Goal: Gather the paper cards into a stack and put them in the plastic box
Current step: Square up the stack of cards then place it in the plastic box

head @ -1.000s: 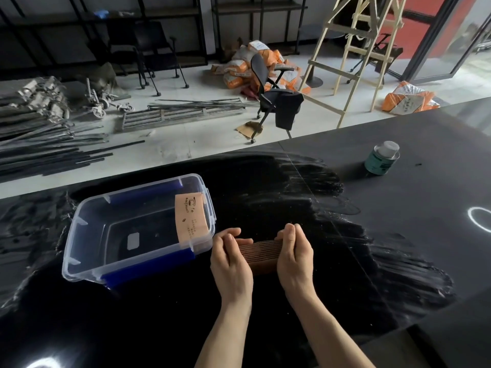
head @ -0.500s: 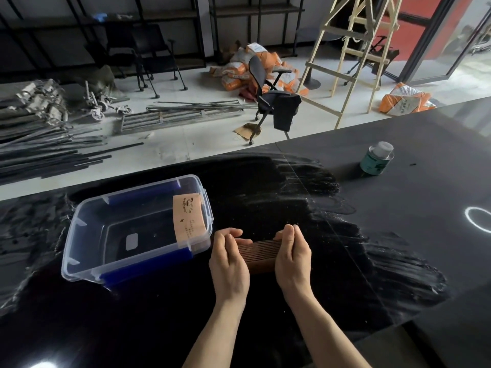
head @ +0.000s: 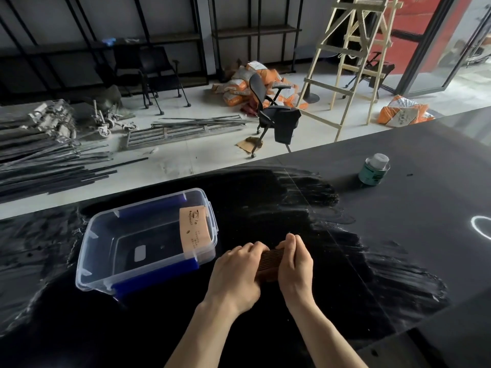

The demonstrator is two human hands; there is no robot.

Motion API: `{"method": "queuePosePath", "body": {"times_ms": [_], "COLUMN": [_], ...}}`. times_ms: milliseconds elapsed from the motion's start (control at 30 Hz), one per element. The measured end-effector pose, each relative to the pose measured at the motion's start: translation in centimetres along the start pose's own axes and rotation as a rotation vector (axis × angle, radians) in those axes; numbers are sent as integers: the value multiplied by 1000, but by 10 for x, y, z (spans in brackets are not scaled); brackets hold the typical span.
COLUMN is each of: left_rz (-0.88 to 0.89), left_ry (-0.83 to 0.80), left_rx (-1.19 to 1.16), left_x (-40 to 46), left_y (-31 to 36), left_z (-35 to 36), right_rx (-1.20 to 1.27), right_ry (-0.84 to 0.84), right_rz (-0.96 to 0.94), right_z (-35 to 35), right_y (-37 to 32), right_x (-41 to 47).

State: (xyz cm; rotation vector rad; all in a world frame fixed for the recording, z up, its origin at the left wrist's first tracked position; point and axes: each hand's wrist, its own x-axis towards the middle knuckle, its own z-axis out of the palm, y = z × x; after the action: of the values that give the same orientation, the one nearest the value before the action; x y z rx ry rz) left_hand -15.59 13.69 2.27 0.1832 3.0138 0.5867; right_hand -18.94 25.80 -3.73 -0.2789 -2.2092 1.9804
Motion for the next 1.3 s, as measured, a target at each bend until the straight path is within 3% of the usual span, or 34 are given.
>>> {"method": "queuePosePath", "body": {"times_ms": [167, 367, 533, 833, 1033, 1100, 1167, 1300], "left_rz": [-85, -336, -394, -482, -540, -623, -703, -840], "left_ry": [37, 204, 254, 240, 354, 401, 444, 454], "left_rx": [-166, -864, -1302, -1218, -1161, -1170, -1187, -1169], "left_x": [-7, -15, -23, -31, -35, -34, -34, -33], "left_y": [0, -10, -21, -54, -80, -96, -114, -143], "left_z": [-6, -33, -62, -101, -125, -128, -128, -118], "right_rx": [84, 392, 338, 204, 166, 3, -310, -673], "right_ry": [-127, -527, -634, -561, -627, -509, -384, -471], "right_rz": [56, 197, 113, 90, 62, -13, -130, -159], "right_z": [-14, -24, -6, 42, 75, 85, 94, 108], "right_y": [-18, -51, -88, -113, -123, -120, -112, -100], "right_x": [-2, -4, -3, -9, -8, -4, 3, 8]}}
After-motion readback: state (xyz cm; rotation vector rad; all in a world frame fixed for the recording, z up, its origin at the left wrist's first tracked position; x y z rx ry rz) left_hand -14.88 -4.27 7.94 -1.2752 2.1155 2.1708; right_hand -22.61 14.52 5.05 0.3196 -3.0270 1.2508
